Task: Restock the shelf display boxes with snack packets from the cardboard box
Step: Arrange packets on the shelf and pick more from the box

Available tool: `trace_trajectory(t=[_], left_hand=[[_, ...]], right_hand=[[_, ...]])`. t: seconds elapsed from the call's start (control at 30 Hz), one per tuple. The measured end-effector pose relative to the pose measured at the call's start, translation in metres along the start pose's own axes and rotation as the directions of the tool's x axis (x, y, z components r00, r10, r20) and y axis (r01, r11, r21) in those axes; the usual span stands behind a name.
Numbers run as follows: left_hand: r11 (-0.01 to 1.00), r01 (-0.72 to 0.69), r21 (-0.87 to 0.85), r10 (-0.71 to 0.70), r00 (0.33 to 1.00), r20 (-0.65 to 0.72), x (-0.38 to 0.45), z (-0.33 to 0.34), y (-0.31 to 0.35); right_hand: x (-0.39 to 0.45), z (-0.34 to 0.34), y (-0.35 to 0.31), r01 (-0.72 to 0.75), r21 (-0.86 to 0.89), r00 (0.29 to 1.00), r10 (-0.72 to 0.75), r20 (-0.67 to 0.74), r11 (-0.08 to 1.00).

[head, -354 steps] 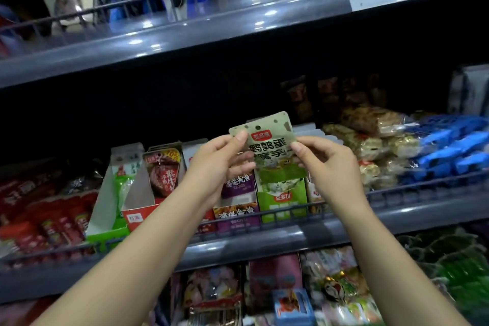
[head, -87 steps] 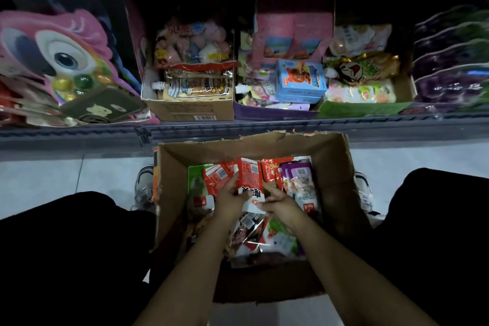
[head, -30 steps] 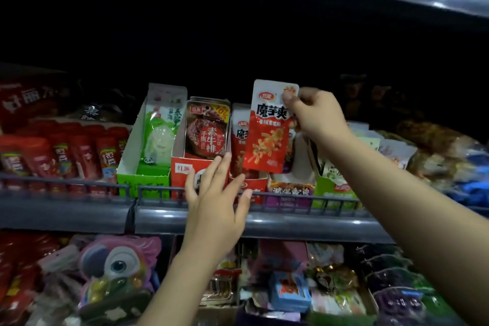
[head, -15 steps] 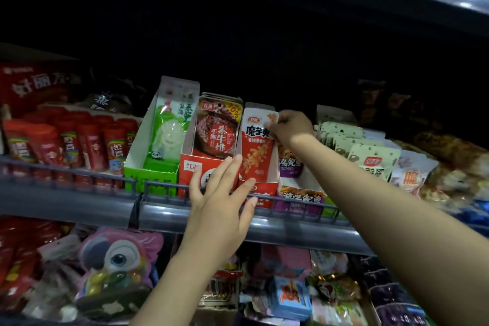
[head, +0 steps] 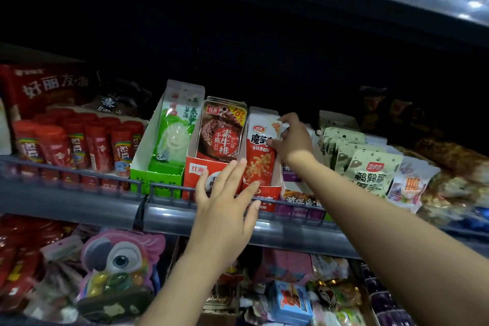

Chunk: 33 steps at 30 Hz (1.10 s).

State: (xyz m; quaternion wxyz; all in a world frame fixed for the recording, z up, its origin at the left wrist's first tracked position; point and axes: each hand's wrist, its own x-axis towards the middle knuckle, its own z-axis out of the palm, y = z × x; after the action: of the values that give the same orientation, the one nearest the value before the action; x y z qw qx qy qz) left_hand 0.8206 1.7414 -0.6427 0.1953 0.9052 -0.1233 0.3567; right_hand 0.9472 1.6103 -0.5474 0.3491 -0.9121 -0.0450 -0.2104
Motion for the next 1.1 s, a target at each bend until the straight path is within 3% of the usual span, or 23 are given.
trace_trajectory(t=[0.17, 0.43, 0.6, 0.7, 0.9, 1.0, 1.1], left_hand=[[1.000, 0.009, -0.013, -0.009, 1.000, 0.024, -0.001, -0.001, 0.001], [0.967, 0.030, -0.253, -0.041, 0.998, -0.039, -0.017, -0.008, 0.014], [0.925, 0.031, -0.378, -0.004, 0.997, 0.071, -0.048, -0.009, 0.027], [0.913, 0.085, -0.398, -0.001, 0.978, 0.207, -0.072, -0.004, 0.035], [0.889, 0.274, -0.366, -0.062, 0.865, 0.498, -0.126, 0.034, 0.040], [0.846, 0.473, -0.245, -0.216, 0.726, 0.653, -0.161, 0.062, 0.031], [0.818, 0.566, -0.102, -0.286, 0.554, 0.782, -0.201, 0.086, 0.016]], right_hand=[[-0.012, -0.006, 0.000, -0.035, 0.067, 0.999, 0.036, -0.017, 0.997], [-0.090, -0.032, 0.010, 0.241, 0.149, 0.969, -0.229, -0.092, 0.959], [-0.154, -0.032, 0.036, 0.199, 0.267, 0.980, -0.192, -0.053, 0.943], [-0.195, -0.021, 0.060, 0.129, 0.307, 0.992, -0.128, -0.021, 0.943], [-0.273, 0.016, 0.129, -0.033, 0.220, 0.995, 0.010, 0.102, 0.975], [-0.311, 0.038, 0.159, -0.164, 0.189, 0.972, 0.127, 0.196, 0.968], [-0.342, 0.060, 0.187, -0.331, 0.129, 0.904, 0.275, 0.329, 0.935]])
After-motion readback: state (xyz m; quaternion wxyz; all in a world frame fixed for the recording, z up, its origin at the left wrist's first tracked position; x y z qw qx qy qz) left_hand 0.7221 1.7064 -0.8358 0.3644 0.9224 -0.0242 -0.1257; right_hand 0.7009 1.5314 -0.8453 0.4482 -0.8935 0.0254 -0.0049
